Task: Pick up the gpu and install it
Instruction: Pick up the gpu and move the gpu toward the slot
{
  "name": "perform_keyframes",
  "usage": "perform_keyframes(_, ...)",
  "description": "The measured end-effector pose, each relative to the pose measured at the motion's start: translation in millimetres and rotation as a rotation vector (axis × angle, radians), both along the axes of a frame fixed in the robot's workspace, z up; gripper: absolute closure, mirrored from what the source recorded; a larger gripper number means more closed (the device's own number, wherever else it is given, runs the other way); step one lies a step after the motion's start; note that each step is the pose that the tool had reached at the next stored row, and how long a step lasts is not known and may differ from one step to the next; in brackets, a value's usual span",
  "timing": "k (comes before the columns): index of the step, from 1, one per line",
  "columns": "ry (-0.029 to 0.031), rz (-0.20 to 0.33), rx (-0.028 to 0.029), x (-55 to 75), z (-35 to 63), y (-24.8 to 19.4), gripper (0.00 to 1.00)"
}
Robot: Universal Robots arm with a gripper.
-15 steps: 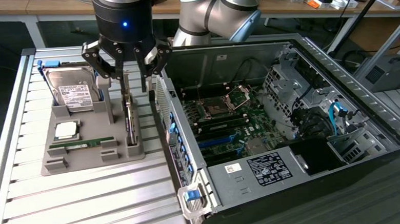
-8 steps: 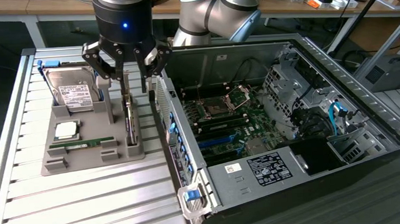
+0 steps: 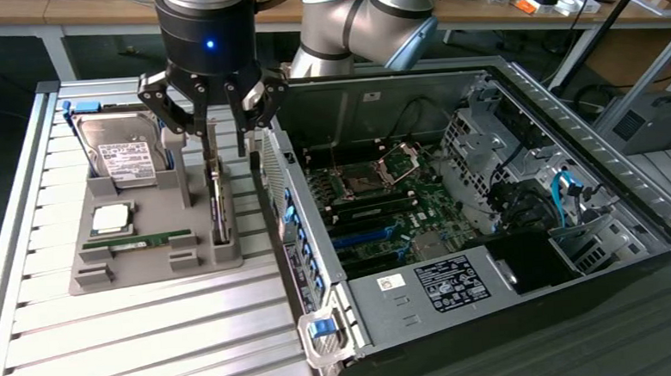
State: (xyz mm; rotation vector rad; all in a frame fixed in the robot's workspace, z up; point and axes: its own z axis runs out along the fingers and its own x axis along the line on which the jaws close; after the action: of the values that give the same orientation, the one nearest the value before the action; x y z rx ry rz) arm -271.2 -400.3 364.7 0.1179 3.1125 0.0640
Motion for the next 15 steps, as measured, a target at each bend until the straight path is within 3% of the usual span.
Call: perform_keyframes(15,0.0000,0.000,0.0000,0.0,-3.0,0.0,0.58)
